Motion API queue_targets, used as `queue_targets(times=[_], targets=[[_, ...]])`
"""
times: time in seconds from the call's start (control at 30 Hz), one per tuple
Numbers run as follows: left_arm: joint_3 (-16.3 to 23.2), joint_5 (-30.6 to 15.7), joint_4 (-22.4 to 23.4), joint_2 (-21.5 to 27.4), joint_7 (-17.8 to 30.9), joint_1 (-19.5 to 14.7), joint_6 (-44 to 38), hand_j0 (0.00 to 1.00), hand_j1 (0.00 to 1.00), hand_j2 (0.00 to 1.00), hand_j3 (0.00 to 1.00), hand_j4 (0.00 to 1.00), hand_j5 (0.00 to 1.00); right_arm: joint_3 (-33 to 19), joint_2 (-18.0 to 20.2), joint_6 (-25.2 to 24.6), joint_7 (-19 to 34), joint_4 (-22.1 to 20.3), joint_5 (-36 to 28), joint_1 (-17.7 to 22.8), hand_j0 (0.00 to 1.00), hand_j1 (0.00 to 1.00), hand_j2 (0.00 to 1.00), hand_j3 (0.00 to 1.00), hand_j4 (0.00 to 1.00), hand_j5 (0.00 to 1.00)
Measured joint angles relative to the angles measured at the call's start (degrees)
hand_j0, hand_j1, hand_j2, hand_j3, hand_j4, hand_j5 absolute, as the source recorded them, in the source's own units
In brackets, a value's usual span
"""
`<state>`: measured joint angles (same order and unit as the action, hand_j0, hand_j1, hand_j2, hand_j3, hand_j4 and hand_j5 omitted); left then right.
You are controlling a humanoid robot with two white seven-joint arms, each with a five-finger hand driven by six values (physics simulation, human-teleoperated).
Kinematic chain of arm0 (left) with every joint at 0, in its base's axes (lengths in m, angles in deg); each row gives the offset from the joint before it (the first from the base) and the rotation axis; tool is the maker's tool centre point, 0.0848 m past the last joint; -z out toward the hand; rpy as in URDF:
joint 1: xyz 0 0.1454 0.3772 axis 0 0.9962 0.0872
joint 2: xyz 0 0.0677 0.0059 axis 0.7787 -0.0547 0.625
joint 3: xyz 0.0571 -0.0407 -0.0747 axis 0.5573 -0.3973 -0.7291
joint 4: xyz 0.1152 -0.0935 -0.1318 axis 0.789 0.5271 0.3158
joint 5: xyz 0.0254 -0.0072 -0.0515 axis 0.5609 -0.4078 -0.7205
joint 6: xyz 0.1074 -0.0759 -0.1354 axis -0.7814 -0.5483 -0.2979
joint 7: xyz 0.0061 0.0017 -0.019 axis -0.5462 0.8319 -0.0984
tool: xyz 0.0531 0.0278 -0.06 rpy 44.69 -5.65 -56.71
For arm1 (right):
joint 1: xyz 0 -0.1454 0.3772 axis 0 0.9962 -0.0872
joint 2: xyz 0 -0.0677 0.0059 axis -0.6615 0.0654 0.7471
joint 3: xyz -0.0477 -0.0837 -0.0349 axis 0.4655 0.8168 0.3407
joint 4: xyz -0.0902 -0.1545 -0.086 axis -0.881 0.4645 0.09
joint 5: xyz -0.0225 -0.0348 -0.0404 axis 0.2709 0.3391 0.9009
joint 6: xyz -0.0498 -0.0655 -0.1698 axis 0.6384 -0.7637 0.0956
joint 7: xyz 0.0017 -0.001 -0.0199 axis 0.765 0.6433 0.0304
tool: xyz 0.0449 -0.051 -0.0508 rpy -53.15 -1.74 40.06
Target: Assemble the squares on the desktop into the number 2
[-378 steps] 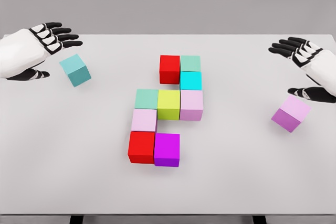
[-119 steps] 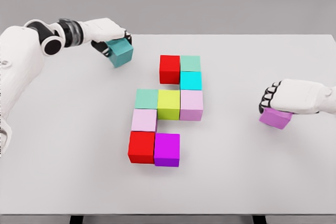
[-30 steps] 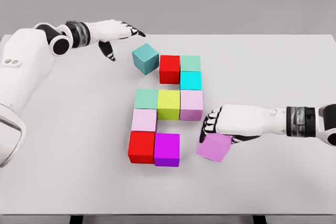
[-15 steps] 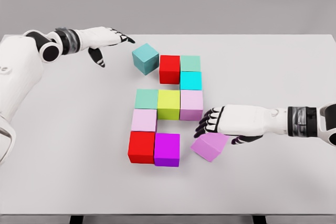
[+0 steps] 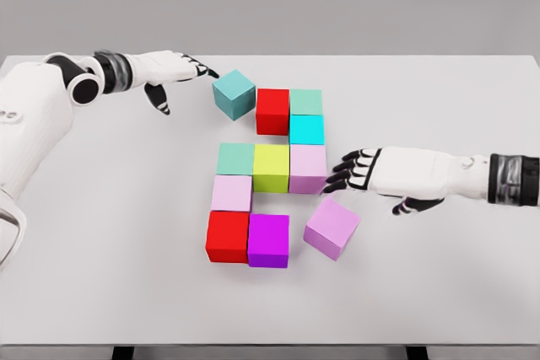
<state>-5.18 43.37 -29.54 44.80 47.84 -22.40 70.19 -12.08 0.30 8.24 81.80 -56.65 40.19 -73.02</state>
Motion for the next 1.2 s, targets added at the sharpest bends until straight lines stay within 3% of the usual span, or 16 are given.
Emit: queue_targets(times=[0.17, 0.27, 0.37, 0.47, 0.57, 0.7, 0.83, 0.97, 1.1, 1.2], targets=[[0.58, -0.02, -1.96, 0.40, 0.02, 0.35, 0.00, 1.00, 1.00, 1.00, 1.00, 1.00, 1.00, -4.09, 4.73, 0.01, 0.04, 0.10, -3.08, 0.70, 0.99, 0.99, 0.99, 0.99, 0.99, 0.99], [0.92, -0.13, -3.06, 0.90, 0.02, 1.14, -0.01, 1.00, 1.00, 1.00, 1.00, 1.00, 1.00, -9.29, 6.80, 0.06, 0.08, 0.16, -3.61, 5.97, 1.00, 1.00, 1.00, 1.00, 1.00, 1.00], [1.04, -0.20, -4.36, 1.62, 0.01, 1.84, -0.02, 1.00, 1.00, 1.00, 1.00, 1.00, 1.00, -13.14, 9.79, 0.00, 0.07, 0.21, -4.53, 6.15, 1.00, 1.00, 1.00, 1.00, 1.00, 1.00], [1.09, -0.23, -5.48, 2.31, 0.02, 2.11, -0.01, 1.00, 1.00, 1.00, 1.00, 1.00, 1.00, -13.13, 12.02, -0.05, 0.29, 0.39, -4.75, 4.14, 1.00, 1.00, 1.00, 1.00, 1.00, 1.00], [1.11, -0.28, -6.08, 2.85, 0.02, 2.29, -0.01, 1.00, 1.00, 1.00, 1.00, 1.00, 1.00, -6.27, 13.61, -0.15, 0.55, 2.34, -4.27, -4.48, 1.00, 1.00, 1.00, 1.00, 1.00, 1.00], [1.16, -0.22, -6.46, 3.19, 0.02, 2.63, 0.00, 1.00, 1.00, 1.00, 1.00, 1.00, 1.00, 5.24, 14.92, -0.08, 0.66, 4.91, -3.13, -10.72, 1.00, 1.00, 1.00, 1.00, 1.00, 1.00], [1.19, -0.21, -8.03, 3.76, 0.02, 3.43, 0.00, 1.00, 1.00, 1.00, 1.00, 1.00, 1.00, 13.14, 15.51, -0.06, 0.68, 6.36, -1.10, -14.34, 1.00, 1.00, 1.00, 1.00, 1.00, 1.00], [1.28, -0.48, -10.03, 4.47, -0.06, 4.22, -0.14, 1.00, 1.00, 1.00, 1.00, 1.00, 1.00, 21.63, 15.61, 0.07, 0.55, 6.91, 1.17, -23.98, 1.00, 1.00, 1.00, 1.00, 1.00, 1.00], [1.48, -0.47, -11.37, 5.06, -0.04, 4.75, -0.10, 1.00, 1.00, 1.00, 1.00, 1.00, 1.00, 27.70, 15.52, -0.07, 0.30, 6.63, 1.77, -24.96, 1.00, 1.00, 1.00, 1.00, 1.00, 1.00], [1.47, -0.51, -12.16, 5.43, -0.06, 5.18, -0.13, 1.00, 1.00, 1.00, 1.00, 1.00, 1.00, 32.00, 14.55, -0.06, 0.27, 6.59, 2.29, -28.30, 1.00, 1.00, 1.00, 1.00, 1.00, 1.00]])
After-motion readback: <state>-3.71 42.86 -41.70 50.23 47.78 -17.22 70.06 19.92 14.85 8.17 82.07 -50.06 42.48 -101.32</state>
